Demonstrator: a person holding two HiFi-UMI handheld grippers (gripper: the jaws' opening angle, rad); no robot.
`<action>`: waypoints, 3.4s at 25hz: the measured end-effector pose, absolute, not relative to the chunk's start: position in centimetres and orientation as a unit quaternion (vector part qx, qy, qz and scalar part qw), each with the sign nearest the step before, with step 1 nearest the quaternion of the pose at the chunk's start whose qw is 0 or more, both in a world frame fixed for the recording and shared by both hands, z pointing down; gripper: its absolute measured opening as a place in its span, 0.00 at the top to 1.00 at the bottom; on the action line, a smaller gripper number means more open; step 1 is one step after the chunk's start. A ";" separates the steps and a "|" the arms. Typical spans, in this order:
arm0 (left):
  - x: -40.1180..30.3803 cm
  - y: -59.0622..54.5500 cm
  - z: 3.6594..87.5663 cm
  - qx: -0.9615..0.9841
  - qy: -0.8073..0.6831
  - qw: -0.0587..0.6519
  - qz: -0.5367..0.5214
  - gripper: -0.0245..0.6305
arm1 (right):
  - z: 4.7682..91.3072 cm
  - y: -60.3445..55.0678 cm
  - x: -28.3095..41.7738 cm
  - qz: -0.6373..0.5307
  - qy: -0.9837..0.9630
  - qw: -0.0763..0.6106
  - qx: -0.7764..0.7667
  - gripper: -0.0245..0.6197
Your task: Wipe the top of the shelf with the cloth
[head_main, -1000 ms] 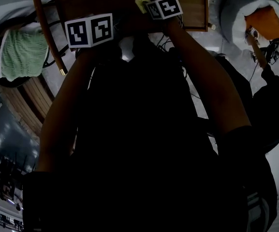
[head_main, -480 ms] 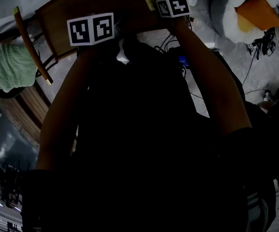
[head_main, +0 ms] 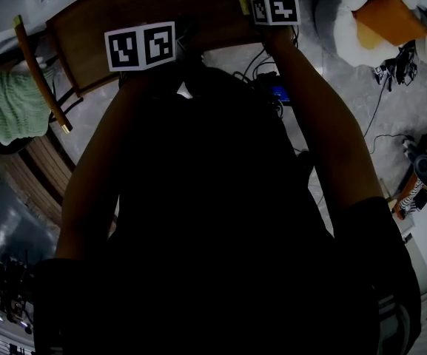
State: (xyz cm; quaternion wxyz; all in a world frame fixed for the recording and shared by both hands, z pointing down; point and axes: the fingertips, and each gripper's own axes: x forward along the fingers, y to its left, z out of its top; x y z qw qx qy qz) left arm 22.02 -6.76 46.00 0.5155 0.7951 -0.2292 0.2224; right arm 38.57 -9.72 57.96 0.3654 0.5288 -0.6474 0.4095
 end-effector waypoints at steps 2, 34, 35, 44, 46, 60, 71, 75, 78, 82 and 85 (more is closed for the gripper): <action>21.7 -6.8 45.9 0.795 -0.232 0.515 0.219 0.94 | 57.8 -9.6 39.5 0.412 -0.631 0.369 0.544 0.88; -14.6 -6.7 42.4 0.732 -0.408 0.522 0.159 0.94 | 53.7 -12.5 -9.5 0.468 -0.794 0.231 0.313 0.88; -15.5 -6.5 42.6 0.730 -0.409 0.524 0.160 0.95 | 54.3 -12.2 -10.9 0.471 -0.793 0.237 0.306 0.88; -20.2 -5.7 44.1 0.714 -0.414 0.544 0.151 0.94 | 59.5 -10.1 -17.0 0.440 -0.790 0.330 0.271 0.88; -20.2 -5.8 44.0 0.714 -0.413 0.545 0.152 0.94 | 59.9 -10.1 -16.9 0.421 -0.790 0.354 0.270 0.88; -13.2 -6.1 43.8 0.734 -0.370 0.547 0.160 0.94 | 60.2 -10.2 -9.3 0.387 -0.786 0.389 0.284 0.88; -2.7 -5.5 45.8 0.736 -0.331 0.558 0.194 0.95 | 59.9 -9.5 4.8 0.403 -0.762 0.390 0.324 0.88; 1.4 -5.7 46.0 0.744 -0.312 0.556 0.203 0.94 | 59.8 -9.5 9.7 0.405 -0.753 0.389 0.344 0.88; 4.5 -6.2 46.1 0.751 -0.299 0.551 0.207 0.94 | 59.8 -9.4 13.4 0.409 -0.745 0.385 0.361 0.88; 8.5 -6.6 46.2 0.758 -0.284 0.547 0.213 0.94 | 59.4 -9.3 18.7 0.408 -0.734 0.383 0.385 0.88; 11.4 -6.7 46.6 0.762 -0.271 0.546 0.217 0.95 | 59.2 -9.3 23.1 0.406 -0.722 0.384 0.408 0.88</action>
